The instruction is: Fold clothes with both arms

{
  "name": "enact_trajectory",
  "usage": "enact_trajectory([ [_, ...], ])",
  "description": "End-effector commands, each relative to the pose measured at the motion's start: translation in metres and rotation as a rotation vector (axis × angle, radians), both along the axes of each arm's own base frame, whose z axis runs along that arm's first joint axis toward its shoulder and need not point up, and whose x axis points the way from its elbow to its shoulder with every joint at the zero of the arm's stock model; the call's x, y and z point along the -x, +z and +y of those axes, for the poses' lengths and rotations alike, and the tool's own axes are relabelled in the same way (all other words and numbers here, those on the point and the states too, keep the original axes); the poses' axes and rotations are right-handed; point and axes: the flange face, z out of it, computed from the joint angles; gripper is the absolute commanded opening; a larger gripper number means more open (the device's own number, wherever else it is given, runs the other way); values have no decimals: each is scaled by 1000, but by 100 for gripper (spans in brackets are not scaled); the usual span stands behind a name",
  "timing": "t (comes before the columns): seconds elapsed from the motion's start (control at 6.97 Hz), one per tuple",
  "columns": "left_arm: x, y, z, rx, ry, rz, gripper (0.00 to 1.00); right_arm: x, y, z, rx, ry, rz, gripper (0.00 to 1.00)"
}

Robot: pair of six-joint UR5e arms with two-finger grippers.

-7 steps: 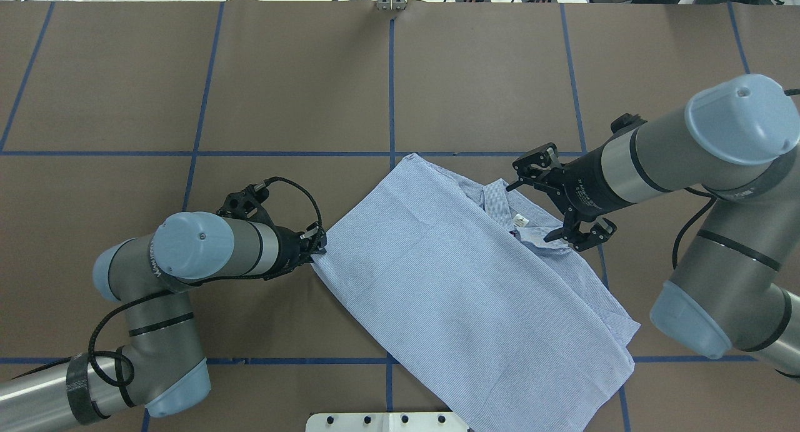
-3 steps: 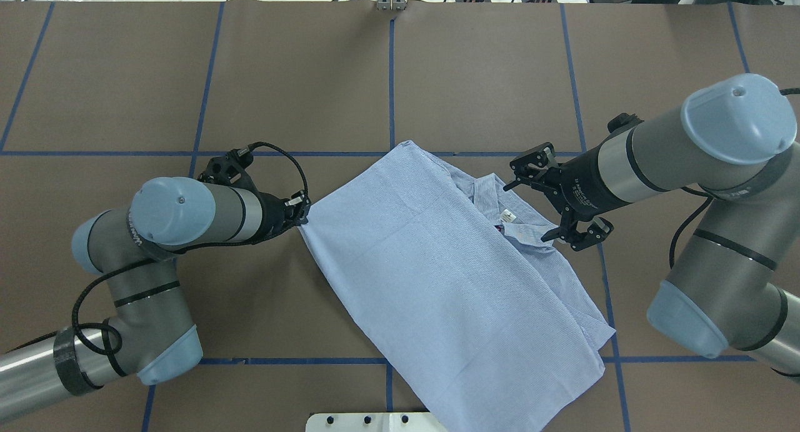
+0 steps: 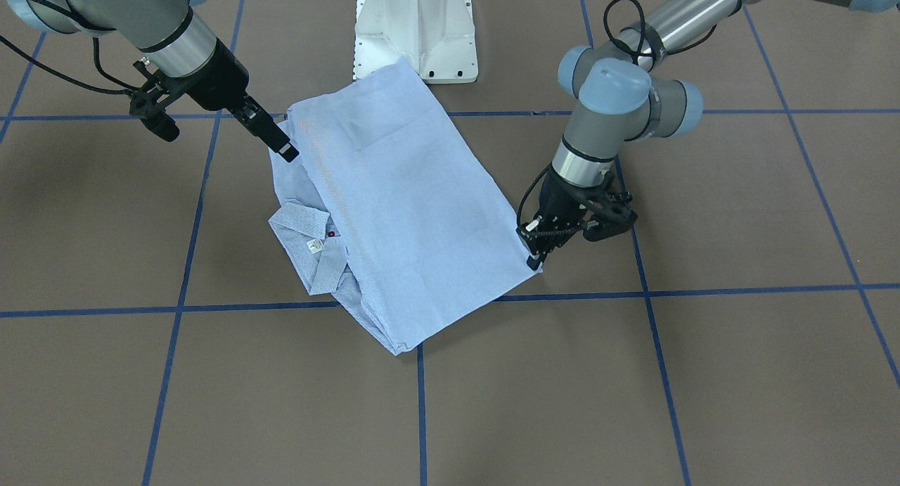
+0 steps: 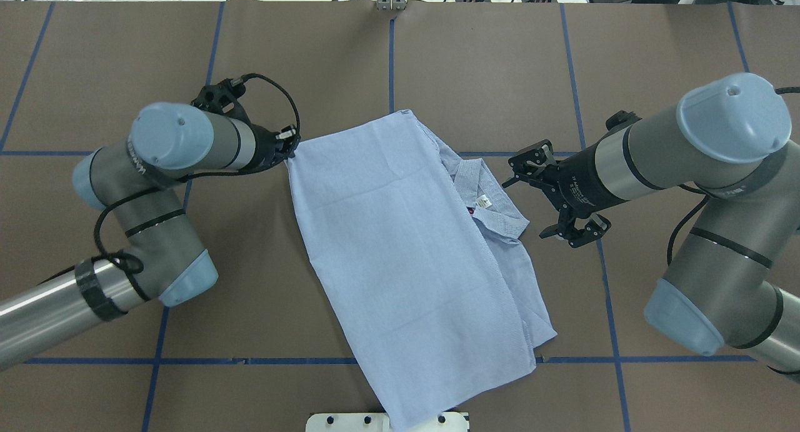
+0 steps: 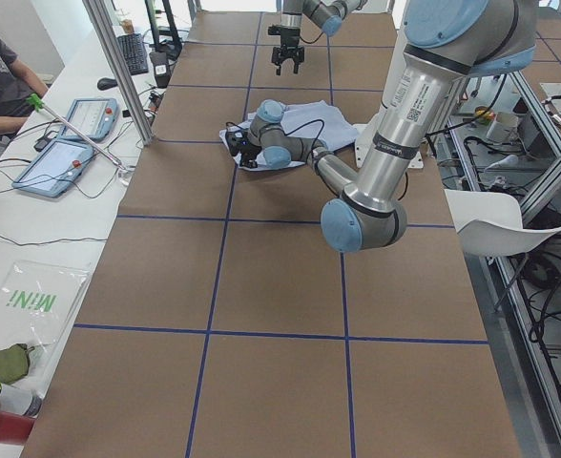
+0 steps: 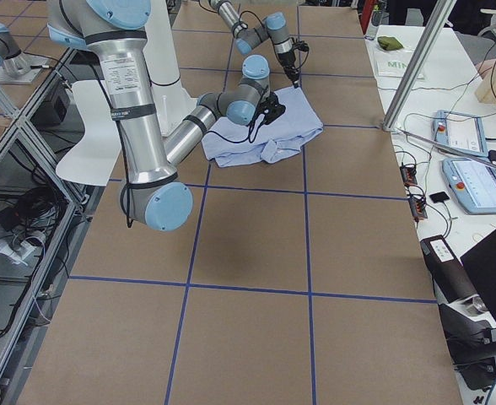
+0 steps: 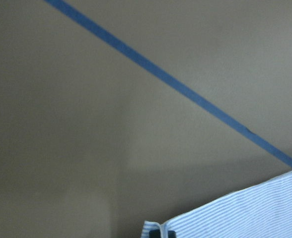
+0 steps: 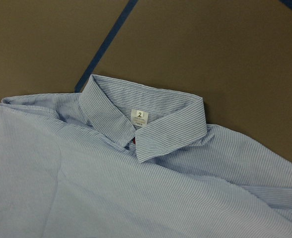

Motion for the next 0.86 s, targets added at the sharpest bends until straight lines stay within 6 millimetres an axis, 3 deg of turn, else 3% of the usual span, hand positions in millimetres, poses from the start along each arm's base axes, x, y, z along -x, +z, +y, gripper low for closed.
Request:
enact_trajectory([
  [0.0, -21, -14, -117, -48, -72, -6, 0, 2, -1, -2, -17, 25, 8, 100],
  [0.14, -16, -15, -128, -91, -56, -27, 44, 12, -11, 0, -45, 40, 5, 100],
  [0.29, -13, -18, -129, -116, -46, -33, 55, 37, -19, 10, -95, 74, 23, 100],
  [0.43, 5, -17, -117, -130, -44, -13, 58, 75, -22, 31, -154, 109, 57, 100],
  [0.57, 35, 9, -74, -124, 35, 34, 58, 106, -15, 58, -175, 87, 92, 100],
  [0.72, 60, 21, -47, -127, 54, 53, 58, 129, -17, 81, -186, 56, 127, 100],
])
